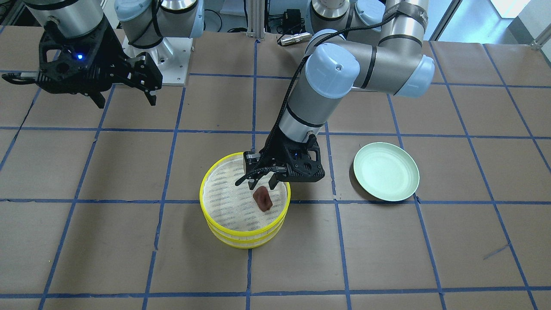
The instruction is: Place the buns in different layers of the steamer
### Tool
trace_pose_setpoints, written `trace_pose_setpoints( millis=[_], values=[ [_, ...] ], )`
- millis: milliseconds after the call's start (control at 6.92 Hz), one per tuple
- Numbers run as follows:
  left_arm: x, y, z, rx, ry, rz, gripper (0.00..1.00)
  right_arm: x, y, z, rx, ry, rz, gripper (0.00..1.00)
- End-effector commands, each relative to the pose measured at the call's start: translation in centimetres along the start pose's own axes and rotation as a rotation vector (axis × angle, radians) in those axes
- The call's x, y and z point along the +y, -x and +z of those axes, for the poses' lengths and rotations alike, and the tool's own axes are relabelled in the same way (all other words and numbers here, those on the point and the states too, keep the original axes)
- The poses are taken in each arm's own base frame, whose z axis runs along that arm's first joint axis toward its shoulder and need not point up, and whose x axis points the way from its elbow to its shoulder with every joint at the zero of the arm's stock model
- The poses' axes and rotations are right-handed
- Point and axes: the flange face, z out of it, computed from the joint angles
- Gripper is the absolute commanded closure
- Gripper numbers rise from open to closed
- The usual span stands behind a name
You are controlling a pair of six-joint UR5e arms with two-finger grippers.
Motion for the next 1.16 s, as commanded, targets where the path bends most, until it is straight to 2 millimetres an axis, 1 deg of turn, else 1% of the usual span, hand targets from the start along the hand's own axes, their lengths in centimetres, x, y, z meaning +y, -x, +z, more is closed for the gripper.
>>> trace_pose_setpoints(
  millis=[0,145,289,434,578,723,867,1012],
  values=[
    [-0.1,-0.2,-1.7,0.003,-0.031,0.04,0.0,0.5,0.0,-0.1,0.006,0.023,-0.01,0.0],
    [-1.0,0.8,-3.0,-0.03,-0.055,0.172,0.0,0.6,0.3,-0.1,0.006,0.023,-0.015,0.0],
    [-3.0,4.5,-4.8,-0.1,-0.006,0.286,0.0,0.4,0.3,-0.7,0.008,0.002,-0.011,0.0],
    [-5.4,8.6,-8.6,-0.127,0.023,0.304,0.0,0.5,0.2,-1.0,0.028,-0.005,0.001,0.0],
    [-6.6,11.7,-13.4,-0.143,0.074,0.328,0.0,0.4,-0.2,-1.2,0.054,-0.007,0.004,0.0],
    [-7.0,13.8,-17.4,-0.151,0.105,0.292,0.0,0.5,0.1,-1.3,0.039,-0.009,0.014,0.0],
    [-6.1,15.1,-20.6,-0.177,0.176,0.237,0.0,0.3,-0.3,-1.2,0.032,-0.007,0.075,0.0],
    [-4.1,15.9,-22.8,-0.285,0.243,0.227,0.0,0.4,0.1,-1.3,0.04,-0.012,0.08,0.0]
  ],
)
